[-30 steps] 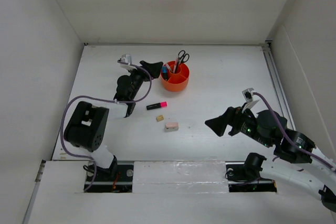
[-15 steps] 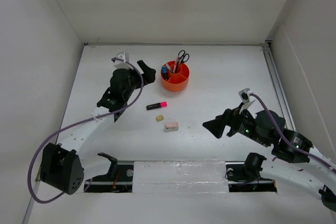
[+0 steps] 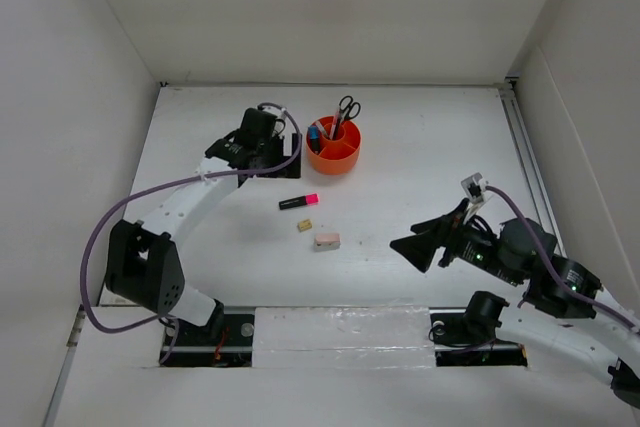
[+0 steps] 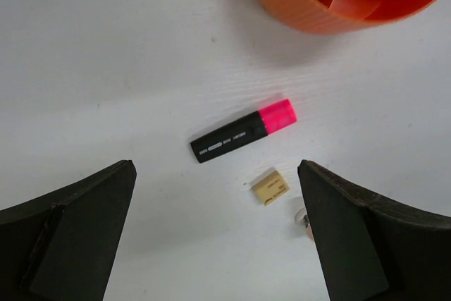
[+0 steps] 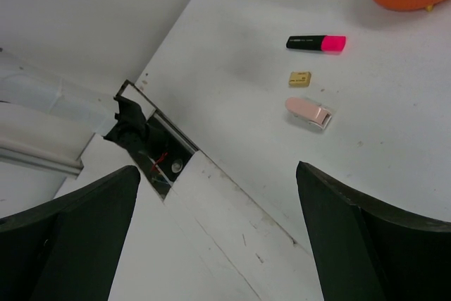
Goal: Sort the stationery into containers
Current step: Pick up the stationery from the center of the board.
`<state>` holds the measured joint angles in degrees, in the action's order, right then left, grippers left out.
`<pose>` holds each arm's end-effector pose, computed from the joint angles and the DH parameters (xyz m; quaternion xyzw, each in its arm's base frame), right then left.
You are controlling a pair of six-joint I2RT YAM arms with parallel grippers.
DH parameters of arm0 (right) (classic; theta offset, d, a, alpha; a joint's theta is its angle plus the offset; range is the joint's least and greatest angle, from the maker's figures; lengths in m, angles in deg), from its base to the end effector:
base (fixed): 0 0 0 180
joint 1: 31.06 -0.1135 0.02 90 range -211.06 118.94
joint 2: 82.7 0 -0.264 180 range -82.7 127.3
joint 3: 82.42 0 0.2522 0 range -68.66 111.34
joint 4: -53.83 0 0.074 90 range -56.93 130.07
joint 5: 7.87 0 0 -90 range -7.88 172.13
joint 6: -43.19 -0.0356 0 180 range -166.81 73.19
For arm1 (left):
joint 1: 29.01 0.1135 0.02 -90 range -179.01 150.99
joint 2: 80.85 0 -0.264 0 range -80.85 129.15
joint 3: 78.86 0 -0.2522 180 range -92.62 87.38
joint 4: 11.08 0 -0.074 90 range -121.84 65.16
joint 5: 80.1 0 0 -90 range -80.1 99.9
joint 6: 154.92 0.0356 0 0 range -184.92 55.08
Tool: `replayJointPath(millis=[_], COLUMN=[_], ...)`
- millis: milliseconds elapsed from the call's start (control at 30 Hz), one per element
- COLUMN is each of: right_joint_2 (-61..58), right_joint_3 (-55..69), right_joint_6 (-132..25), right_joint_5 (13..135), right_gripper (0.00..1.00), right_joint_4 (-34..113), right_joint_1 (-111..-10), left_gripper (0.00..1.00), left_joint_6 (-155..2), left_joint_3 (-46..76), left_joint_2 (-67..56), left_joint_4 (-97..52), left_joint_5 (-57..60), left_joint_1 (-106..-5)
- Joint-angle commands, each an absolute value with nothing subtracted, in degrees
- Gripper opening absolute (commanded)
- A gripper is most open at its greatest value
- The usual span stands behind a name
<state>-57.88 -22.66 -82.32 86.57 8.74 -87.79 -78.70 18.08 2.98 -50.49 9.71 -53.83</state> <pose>0.0544 0.0778 0.3495 -0.1167 0.7578 0.4417 0.4659 0.2972 -0.1376 0.3019 0.0879 0.9027 -0.1406 0.3970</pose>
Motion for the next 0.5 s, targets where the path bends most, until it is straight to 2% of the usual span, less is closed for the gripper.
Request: replayJointPath(millis=[0, 300, 467], right_joint_2=[-56.9, -55.7, -56.2], right_joint_3=[-22.2, -22.8, -23.3], right_joint_6=[-81.2, -80.6, -80.6], right_joint_5=[84.8, 82.4, 81.9], right_gripper=[0.99, 0.99, 0.99], right_joint_4=[13.0, 15.2, 15.2], right_joint_1=[-88.4, -88.4, -88.4], left_gripper=[1.0, 1.0, 1.0], left_joint_6=[-72.8, -67.7, -66.5], left_joint_3=[22.7, 23.0, 23.7], left_joint_2=[4.5, 12.7, 13.2], left_joint_4=[-50.8, -47.6, -44.3], left_joint_5=[6.3, 6.0, 7.3], left_joint_1=[-54.2, -58.7, -59.9])
